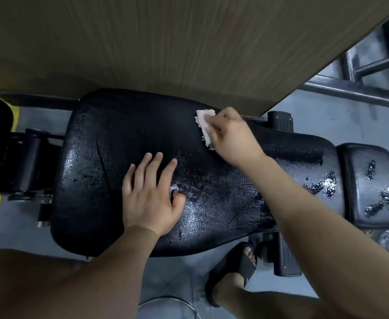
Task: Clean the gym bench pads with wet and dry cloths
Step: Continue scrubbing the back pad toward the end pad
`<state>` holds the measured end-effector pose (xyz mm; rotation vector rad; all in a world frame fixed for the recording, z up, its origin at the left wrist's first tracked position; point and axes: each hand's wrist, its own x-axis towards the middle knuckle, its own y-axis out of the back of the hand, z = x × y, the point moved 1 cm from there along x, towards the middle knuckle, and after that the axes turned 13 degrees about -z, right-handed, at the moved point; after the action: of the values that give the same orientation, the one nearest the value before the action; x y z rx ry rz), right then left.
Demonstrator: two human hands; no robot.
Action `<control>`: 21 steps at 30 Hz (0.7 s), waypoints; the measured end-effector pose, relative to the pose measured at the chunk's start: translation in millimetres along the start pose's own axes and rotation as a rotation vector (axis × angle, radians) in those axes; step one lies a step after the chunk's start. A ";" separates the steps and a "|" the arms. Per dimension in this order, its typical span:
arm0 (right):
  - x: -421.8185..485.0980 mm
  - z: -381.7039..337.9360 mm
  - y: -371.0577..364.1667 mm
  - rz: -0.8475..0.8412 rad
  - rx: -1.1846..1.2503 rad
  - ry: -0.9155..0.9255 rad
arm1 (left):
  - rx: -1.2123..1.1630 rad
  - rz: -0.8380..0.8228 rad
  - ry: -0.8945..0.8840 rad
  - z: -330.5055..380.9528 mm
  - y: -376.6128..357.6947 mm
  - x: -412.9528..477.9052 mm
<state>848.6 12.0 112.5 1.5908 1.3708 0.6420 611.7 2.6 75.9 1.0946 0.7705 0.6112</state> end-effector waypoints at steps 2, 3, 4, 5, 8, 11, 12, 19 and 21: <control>0.6 -3.1 -16.8 -0.037 -0.077 0.046 | 0.001 -0.001 0.000 -0.1 0.1 0.3; 2.1 -6.5 -23.4 -0.037 -0.105 0.063 | 0.000 -0.003 0.002 -0.2 0.2 0.4; 3.6 -8.7 -26.9 -0.028 -0.139 0.075 | 0.000 -0.007 0.003 -0.2 0.4 0.2; 5.2 -7.7 -27.9 -0.010 -0.181 0.087 | 0.000 -0.011 0.004 0.1 0.4 0.1; 7.5 13.6 -17.6 0.080 -0.280 -0.007 | -0.001 -0.022 0.003 0.0 0.1 0.1; 10.2 33.6 -8.4 0.171 -0.233 -0.294 | -0.002 -0.026 0.007 -0.1 0.1 -0.2; 13.7 31.6 -10.1 0.165 -0.213 -0.333 | -0.001 -0.028 0.010 -0.2 0.3 -0.3; 72.7 -5.3 -0.8 -0.249 -0.174 -0.246 | 0.024 -0.009 0.009 1.2 1.8 -0.3; 83.9 -5.0 5.7 -0.383 -0.113 -0.214 | 0.028 -0.015 0.011 0.6 1.9 -0.7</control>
<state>867.8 93.7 105.4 1.2224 1.4000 0.3021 611.6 2.3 78.0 1.1114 0.7985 0.5962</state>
